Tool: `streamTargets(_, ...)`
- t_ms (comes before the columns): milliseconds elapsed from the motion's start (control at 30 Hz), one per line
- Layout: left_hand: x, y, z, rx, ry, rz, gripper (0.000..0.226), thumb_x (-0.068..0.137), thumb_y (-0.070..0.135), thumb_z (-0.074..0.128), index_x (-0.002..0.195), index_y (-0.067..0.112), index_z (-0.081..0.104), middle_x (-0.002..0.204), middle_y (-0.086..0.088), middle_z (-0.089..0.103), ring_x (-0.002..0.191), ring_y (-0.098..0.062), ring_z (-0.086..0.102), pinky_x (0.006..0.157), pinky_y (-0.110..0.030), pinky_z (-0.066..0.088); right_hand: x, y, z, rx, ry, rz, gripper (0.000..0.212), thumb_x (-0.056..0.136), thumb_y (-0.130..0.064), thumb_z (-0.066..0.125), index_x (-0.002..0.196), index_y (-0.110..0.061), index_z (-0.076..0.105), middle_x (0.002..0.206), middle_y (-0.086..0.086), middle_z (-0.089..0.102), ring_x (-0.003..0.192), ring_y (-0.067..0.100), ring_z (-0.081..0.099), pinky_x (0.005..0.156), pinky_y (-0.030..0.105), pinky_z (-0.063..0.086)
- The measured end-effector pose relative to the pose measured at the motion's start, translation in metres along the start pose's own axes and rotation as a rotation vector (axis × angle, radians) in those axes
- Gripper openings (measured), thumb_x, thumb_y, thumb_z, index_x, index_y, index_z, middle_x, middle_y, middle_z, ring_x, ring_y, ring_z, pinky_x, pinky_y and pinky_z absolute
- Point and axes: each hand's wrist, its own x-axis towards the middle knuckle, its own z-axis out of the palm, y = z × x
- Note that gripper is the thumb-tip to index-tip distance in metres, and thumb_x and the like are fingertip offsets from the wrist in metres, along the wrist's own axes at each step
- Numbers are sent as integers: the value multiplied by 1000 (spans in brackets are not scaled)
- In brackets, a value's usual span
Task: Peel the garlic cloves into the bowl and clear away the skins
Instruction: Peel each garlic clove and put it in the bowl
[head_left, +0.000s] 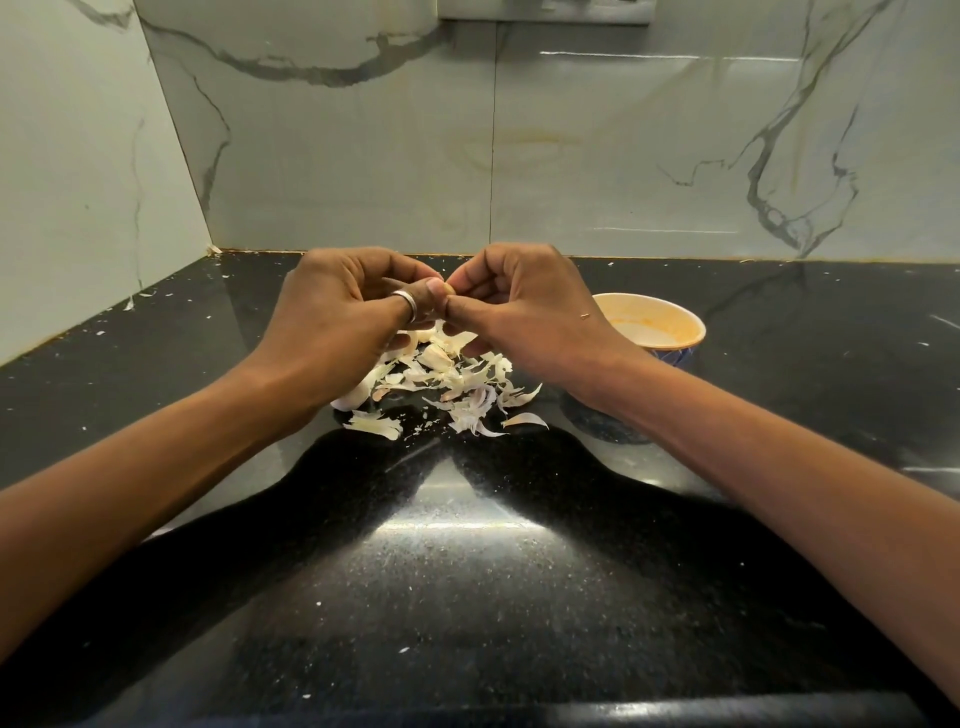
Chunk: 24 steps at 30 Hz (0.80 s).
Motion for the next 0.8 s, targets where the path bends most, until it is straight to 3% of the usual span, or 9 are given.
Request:
streamTargets(233, 0, 2, -2, -33, -22, -28, 7, 93, 19, 70, 95, 18, 76, 90, -3, 78, 95, -20, 74, 87, -51, 60, -1, -3, -3, 114, -55, 44, 11, 90, -8, 78, 96, -3, 70, 86, 14, 77, 78, 21, 77, 68, 38, 64)
streamTargets(467, 1, 2, 0, 9, -31, -10, 8, 95, 16, 67, 97, 19, 74, 88, 1, 77, 91, -13, 74, 87, -45, 61, -1, -2, -2, 96, -56, 35, 10, 90, -7, 78, 96, -2, 71, 85, 13, 77, 77, 21, 77, 69, 39, 65)
streamTargets(800, 6, -8, -2, 179, 12, 86, 10, 96, 23, 67, 91, 28, 73, 84, 0, 76, 85, -24, 74, 80, -52, 61, 0, 0, 0, 62, -36, 23, 11, 90, -9, 79, 95, -1, 72, 82, 12, 77, 73, 19, 77, 67, 35, 64)
